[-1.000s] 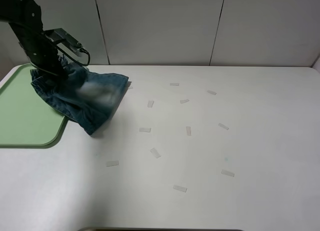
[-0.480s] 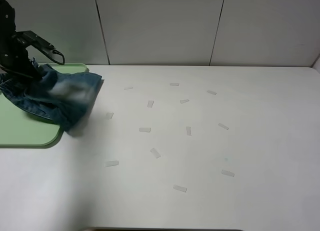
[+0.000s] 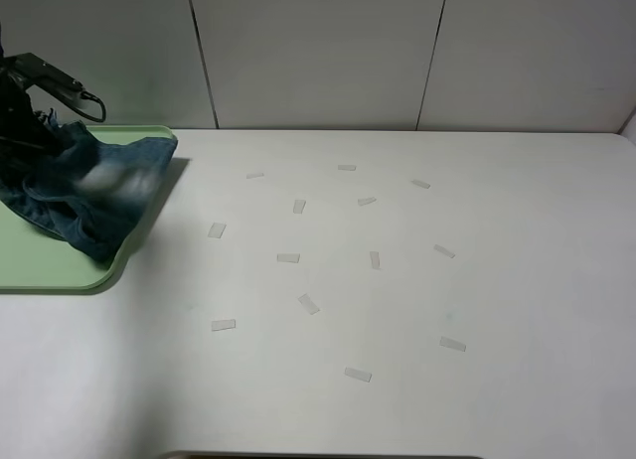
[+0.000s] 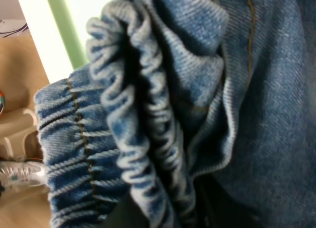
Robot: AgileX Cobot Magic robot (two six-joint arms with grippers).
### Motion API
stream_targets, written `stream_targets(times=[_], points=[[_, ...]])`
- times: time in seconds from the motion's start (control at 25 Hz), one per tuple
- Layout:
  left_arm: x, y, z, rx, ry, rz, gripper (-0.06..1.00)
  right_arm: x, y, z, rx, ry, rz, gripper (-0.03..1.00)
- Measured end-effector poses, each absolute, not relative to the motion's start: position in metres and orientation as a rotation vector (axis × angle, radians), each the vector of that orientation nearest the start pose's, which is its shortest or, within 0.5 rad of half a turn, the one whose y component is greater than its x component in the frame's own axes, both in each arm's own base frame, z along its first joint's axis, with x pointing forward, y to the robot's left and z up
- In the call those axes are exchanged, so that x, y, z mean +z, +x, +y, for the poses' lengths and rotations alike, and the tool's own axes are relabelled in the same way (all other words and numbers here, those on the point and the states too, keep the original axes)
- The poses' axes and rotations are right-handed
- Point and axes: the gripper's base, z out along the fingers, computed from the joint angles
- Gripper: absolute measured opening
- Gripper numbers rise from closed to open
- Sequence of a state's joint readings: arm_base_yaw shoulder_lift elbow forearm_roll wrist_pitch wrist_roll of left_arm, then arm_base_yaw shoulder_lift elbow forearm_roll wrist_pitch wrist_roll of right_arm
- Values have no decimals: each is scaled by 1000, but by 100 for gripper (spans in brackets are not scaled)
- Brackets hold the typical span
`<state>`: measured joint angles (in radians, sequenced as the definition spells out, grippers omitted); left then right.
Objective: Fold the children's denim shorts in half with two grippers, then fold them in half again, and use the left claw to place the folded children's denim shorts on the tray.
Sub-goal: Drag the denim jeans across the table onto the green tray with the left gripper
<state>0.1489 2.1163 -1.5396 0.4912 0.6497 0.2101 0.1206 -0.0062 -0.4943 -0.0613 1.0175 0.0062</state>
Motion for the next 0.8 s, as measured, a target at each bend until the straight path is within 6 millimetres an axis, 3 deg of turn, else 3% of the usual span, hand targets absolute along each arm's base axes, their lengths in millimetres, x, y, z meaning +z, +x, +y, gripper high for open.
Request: stream_targets(times=[0.8], points=[[167, 437, 96, 609, 338, 2756, 13, 279, -3, -5, 9, -113, 1996, 69]])
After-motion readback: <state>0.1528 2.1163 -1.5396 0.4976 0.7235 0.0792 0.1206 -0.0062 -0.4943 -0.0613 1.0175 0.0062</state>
